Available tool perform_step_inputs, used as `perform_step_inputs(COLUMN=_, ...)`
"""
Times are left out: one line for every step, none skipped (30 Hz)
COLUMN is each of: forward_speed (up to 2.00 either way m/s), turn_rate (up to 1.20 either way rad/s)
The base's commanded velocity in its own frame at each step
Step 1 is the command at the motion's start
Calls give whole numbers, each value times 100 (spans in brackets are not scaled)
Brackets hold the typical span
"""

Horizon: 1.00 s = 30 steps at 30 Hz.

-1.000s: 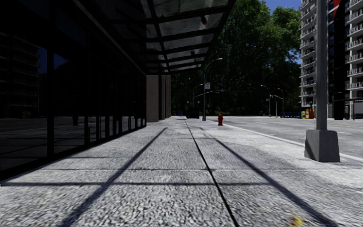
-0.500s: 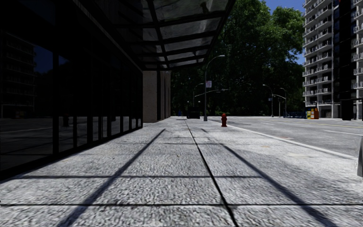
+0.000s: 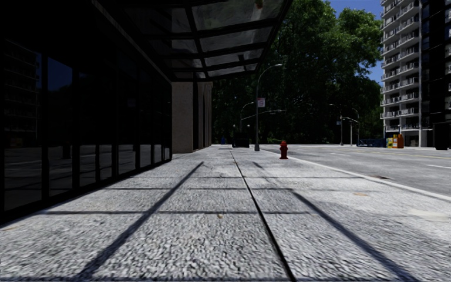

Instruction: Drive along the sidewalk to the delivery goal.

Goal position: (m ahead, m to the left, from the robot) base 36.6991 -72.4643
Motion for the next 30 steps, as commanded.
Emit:
perform_step_inputs(forward_speed=200, turn_rate=0)
perform_step_inputs(forward_speed=200, turn_rate=0)
perform_step_inputs(forward_speed=200, turn_rate=0)
perform_step_inputs(forward_speed=200, turn_rate=0)
perform_step_inputs(forward_speed=200, turn_rate=0)
perform_step_inputs(forward_speed=200, turn_rate=0)
perform_step_inputs(forward_speed=200, turn_rate=0)
perform_step_inputs(forward_speed=200, turn_rate=0)
perform_step_inputs(forward_speed=200, turn_rate=0)
perform_step_inputs(forward_speed=200, turn_rate=0)
perform_step_inputs(forward_speed=200, turn_rate=0)
perform_step_inputs(forward_speed=200, turn_rate=0)
perform_step_inputs(forward_speed=200, turn_rate=0)
perform_step_inputs(forward_speed=200, turn_rate=0)
perform_step_inputs(forward_speed=200, turn_rate=0)
perform_step_inputs(forward_speed=200, turn_rate=0)
perform_step_inputs(forward_speed=200, turn_rate=0)
perform_step_inputs(forward_speed=200, turn_rate=0)
perform_step_inputs(forward_speed=200, turn_rate=0)
perform_step_inputs(forward_speed=200, turn_rate=0)
perform_step_inputs(forward_speed=200, turn_rate=0)
perform_step_inputs(forward_speed=200, turn_rate=0)
perform_step_inputs(forward_speed=200, turn_rate=0)
perform_step_inputs(forward_speed=200, turn_rate=0)
perform_step_inputs(forward_speed=200, turn_rate=0)
perform_step_inputs(forward_speed=200, turn_rate=0)
perform_step_inputs(forward_speed=200, turn_rate=0)
perform_step_inputs(forward_speed=200, turn_rate=0)
perform_step_inputs(forward_speed=200, turn_rate=0)
perform_step_inputs(forward_speed=200, turn_rate=0)
